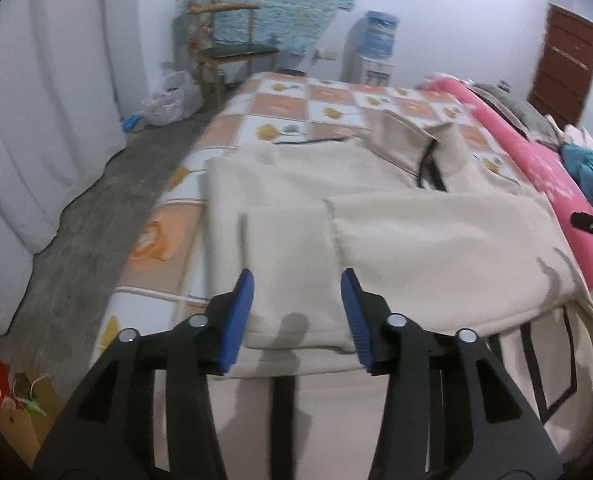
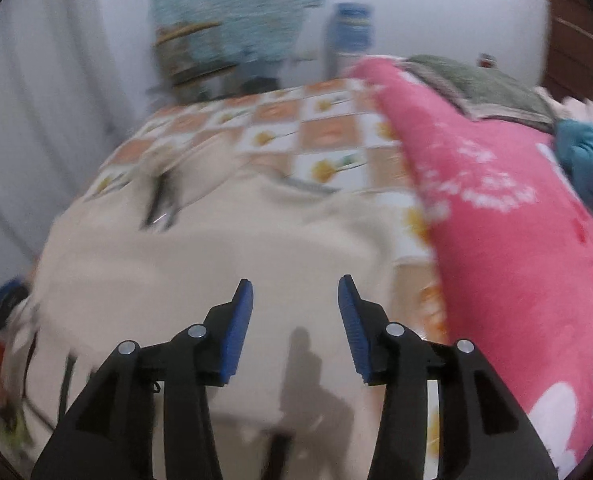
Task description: Fold large clothes
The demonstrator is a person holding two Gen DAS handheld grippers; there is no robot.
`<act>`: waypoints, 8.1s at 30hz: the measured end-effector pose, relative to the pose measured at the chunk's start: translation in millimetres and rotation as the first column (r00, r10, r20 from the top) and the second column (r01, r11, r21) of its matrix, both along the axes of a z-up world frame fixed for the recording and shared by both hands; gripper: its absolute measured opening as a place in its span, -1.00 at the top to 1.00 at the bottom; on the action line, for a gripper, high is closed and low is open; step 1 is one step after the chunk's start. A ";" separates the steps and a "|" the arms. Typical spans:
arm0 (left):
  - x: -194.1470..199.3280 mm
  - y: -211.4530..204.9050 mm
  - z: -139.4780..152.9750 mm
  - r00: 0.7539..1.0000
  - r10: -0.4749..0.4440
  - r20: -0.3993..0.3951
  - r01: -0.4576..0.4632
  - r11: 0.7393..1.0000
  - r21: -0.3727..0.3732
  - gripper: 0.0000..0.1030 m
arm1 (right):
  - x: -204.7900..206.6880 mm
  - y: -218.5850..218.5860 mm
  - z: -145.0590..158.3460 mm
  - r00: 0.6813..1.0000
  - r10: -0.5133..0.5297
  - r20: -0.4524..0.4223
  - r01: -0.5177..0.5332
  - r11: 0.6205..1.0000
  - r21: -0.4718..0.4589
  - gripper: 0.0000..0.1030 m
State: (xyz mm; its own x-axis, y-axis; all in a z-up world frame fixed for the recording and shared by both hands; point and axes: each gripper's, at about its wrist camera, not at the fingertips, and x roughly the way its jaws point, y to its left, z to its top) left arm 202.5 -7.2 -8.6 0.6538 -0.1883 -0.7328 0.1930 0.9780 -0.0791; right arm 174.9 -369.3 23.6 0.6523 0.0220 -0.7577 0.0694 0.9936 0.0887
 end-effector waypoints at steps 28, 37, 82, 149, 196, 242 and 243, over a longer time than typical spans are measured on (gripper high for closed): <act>-98.1 -26.9 -25.4 0.985 -0.089 -0.150 0.109 0.986 0.128 -0.65 | -109.9 81.6 -36.8 0.985 -0.023 -0.173 0.030 0.999 0.043 -0.54; -134.9 -22.5 -39.2 0.988 -0.042 -0.149 0.067 0.983 0.171 -0.65 | -140.8 103.0 -52.5 0.985 -0.038 -0.167 0.037 0.999 -0.007 -0.67; -139.3 -18.9 -49.4 0.971 0.174 -0.162 -0.149 0.976 0.159 -0.86 | -130.2 112.0 -73.6 0.981 -0.066 -0.180 0.054 0.996 -0.073 -0.87; -246.7 112.5 -46.9 0.972 0.127 -0.199 -0.150 0.983 -0.103 -0.83 | -138.9 114.3 -75.3 0.993 -0.004 -0.114 -0.006 0.996 -0.088 -0.88; -223.9 48.3 -77.4 0.972 0.090 -0.218 -0.034 0.969 0.246 0.42 | -261.3 19.4 -59.9 0.955 -0.054 -0.292 0.092 0.989 0.116 -0.68; -224.2 39.6 -76.5 0.972 0.092 -0.218 -0.019 0.949 0.315 0.41 | -251.0 9.2 -113.2 0.928 0.018 -0.372 0.119 0.932 0.341 0.03; -224.4 39.3 -76.4 0.972 0.092 -0.217 -0.019 0.948 0.316 0.41 | -250.9 9.7 -113.5 0.928 0.022 -0.372 0.116 0.931 0.345 0.07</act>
